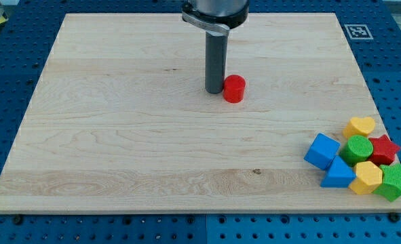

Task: Place the red circle diagonally above the top left side of the blue cube

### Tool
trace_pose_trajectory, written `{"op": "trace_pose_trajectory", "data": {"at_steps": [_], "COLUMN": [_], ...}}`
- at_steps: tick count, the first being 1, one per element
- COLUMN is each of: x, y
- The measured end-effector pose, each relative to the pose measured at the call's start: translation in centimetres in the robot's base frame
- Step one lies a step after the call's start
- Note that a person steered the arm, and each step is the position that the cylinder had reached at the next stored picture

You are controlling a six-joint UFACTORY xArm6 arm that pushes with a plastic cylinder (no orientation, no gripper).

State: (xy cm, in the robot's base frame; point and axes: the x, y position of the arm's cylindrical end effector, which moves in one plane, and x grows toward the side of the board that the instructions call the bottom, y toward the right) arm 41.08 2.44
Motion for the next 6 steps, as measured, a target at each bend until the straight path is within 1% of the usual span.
{"op": "trace_pose_trajectory", "data": {"at_steps": [1,3,6], "x": [0.0,-6.1,-2.8], "y": [1.3,3.3,3.9]}}
